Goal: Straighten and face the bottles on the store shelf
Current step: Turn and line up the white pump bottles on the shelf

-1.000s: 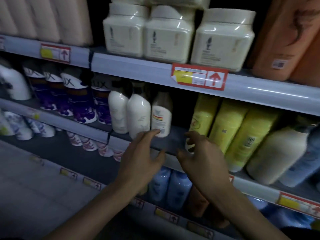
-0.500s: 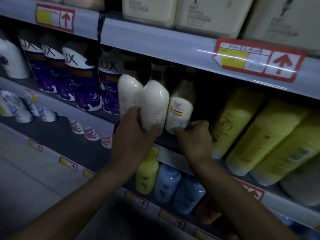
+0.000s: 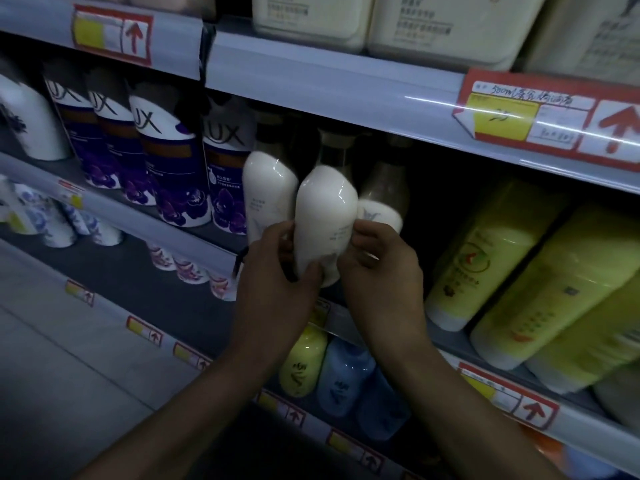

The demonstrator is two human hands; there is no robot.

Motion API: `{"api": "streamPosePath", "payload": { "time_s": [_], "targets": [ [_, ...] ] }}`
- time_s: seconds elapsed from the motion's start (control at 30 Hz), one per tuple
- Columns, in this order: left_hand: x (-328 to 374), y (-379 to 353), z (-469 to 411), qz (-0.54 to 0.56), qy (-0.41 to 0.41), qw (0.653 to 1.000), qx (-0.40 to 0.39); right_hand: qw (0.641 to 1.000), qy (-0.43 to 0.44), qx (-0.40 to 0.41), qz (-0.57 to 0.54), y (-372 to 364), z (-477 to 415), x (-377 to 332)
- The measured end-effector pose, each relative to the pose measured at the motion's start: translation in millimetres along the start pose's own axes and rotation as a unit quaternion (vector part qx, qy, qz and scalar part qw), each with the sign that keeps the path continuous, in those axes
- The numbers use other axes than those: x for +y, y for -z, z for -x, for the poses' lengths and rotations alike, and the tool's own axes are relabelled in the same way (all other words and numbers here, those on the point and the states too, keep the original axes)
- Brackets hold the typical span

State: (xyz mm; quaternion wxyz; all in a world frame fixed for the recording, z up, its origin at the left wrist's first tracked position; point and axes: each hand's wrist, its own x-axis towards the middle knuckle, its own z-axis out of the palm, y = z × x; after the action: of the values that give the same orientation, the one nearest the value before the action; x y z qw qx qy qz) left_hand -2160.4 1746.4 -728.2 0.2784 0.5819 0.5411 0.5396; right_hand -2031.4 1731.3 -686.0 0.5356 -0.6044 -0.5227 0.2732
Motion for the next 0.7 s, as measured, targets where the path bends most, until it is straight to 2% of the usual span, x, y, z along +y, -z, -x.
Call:
{"api": "streamPosePath", "payload": {
  "time_s": [0.17, 0.27, 0.47, 0.7],
  "targets": [
    [12.2, 7.2, -0.9, 0.107, 0.030, 0.994, -0.011, 0.999, -0.021, 0.011, -0.024, 1.7, -4.2, -1.3],
    [15.0, 12.7, -3.0, 0.133, 0.039, 0.990, -0.027, 1.000, -0.016, 0.005, -0.005, 2.7, -0.7, -0.9],
    [17.0, 18.8, 5.5, 0.121, -0.001, 0.991, -0.060, 0.994, 0.077, -0.017, 0.076, 9.0, 4.5, 3.1],
    [16.6, 23.5, 16.2, 0.117, -0.024, 0.991, -0.062, 0.997, 0.065, -0.035, -0.038, 22.8, 14.1, 7.0]
  ]
}}
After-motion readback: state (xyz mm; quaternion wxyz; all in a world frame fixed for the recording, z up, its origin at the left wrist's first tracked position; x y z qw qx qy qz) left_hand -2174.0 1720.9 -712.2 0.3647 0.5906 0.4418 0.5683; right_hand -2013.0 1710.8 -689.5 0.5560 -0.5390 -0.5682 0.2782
